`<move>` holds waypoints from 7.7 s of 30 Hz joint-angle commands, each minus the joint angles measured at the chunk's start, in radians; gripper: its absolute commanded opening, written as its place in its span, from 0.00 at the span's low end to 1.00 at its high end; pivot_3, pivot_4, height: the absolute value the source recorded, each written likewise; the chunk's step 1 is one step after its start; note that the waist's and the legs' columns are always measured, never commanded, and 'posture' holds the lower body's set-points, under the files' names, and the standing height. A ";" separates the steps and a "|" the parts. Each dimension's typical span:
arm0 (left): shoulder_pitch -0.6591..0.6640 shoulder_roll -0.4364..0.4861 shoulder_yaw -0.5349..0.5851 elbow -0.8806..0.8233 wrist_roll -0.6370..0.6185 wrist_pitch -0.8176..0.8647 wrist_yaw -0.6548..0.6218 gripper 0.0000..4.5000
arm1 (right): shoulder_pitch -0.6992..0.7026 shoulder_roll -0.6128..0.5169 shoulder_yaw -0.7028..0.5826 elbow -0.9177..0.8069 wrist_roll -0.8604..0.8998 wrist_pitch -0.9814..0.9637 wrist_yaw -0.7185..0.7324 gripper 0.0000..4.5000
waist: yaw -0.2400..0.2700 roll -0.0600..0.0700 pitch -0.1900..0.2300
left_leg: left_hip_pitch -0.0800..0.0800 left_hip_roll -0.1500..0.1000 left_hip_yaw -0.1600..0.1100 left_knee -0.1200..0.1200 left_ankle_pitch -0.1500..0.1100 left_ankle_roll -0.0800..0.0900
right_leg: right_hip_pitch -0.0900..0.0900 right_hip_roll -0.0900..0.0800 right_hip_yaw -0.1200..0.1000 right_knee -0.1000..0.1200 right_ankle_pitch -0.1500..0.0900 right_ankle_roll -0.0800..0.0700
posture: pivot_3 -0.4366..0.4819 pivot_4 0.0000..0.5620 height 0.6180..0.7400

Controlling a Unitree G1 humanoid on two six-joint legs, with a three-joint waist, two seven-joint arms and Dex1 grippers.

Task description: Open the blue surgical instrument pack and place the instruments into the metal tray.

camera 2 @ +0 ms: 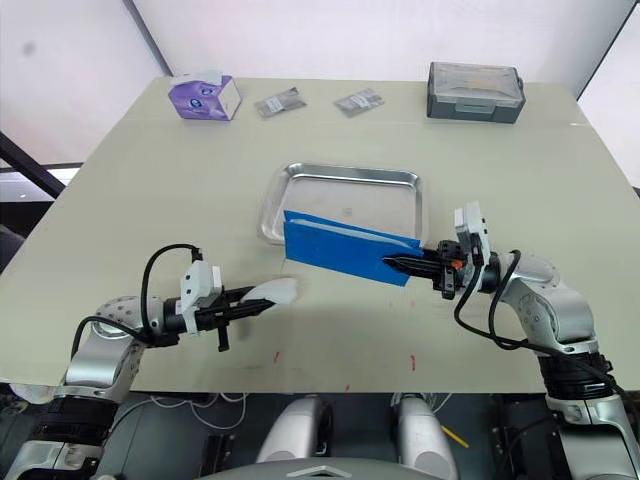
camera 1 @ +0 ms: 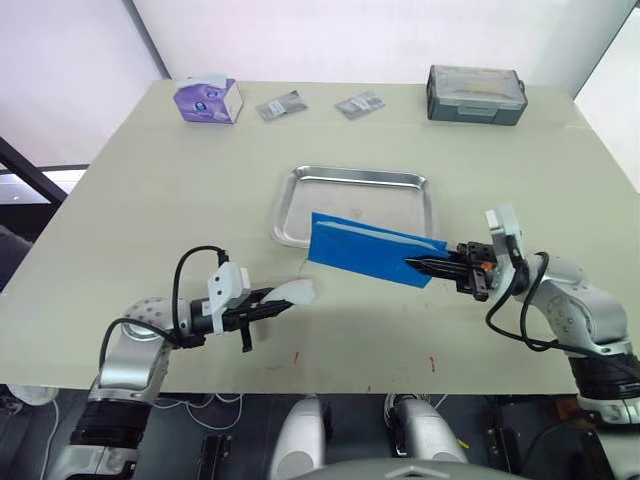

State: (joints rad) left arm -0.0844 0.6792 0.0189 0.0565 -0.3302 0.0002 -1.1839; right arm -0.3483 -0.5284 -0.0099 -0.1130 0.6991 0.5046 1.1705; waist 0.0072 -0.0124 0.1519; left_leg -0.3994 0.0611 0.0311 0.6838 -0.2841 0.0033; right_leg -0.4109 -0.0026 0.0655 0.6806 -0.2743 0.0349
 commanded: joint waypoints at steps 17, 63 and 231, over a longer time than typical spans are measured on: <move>0.039 -0.009 -0.064 0.048 0.057 -0.012 0.014 0.01 | -0.052 0.024 -0.029 -0.045 0.004 -0.042 -0.043 0.00 | 0.007 0.004 -0.003 | 0.000 0.000 0.000 0.000 0.000 0.000 | 0.000 0.000 0.000 -0.001 0.000 0.000 | 0.48 0.27 0.93; 0.131 0.210 0.232 0.102 -0.033 -0.066 -0.012 0.63 | 0.063 0.133 0.194 0.180 -0.316 -0.494 0.059 0.00 | -0.044 0.005 -0.003 | 0.002 0.003 0.000 -0.002 0.000 0.000 | -0.001 0.003 0.000 0.001 0.000 -0.001 | 0.48 0.27 0.93; -0.497 -0.119 -0.204 0.413 0.168 0.179 -0.229 0.00 | 0.218 -0.115 0.241 -0.048 -0.290 -0.224 0.129 0.02 | -0.016 0.000 -0.002 | 0.000 -0.001 -0.005 0.002 0.000 0.000 | 0.002 0.002 -0.001 0.000 0.000 0.000 | 0.48 0.27 0.93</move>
State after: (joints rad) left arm -0.5980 0.5585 -0.1563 0.4750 -0.1763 0.1793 -1.3950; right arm -0.1314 -0.6357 0.2521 -0.1322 0.3905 0.2799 1.2894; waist -0.0089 -0.0123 0.1501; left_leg -0.3995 0.0596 0.0260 0.6853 -0.2841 0.0033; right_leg -0.4093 -0.0007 0.0640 0.6804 -0.2745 0.0349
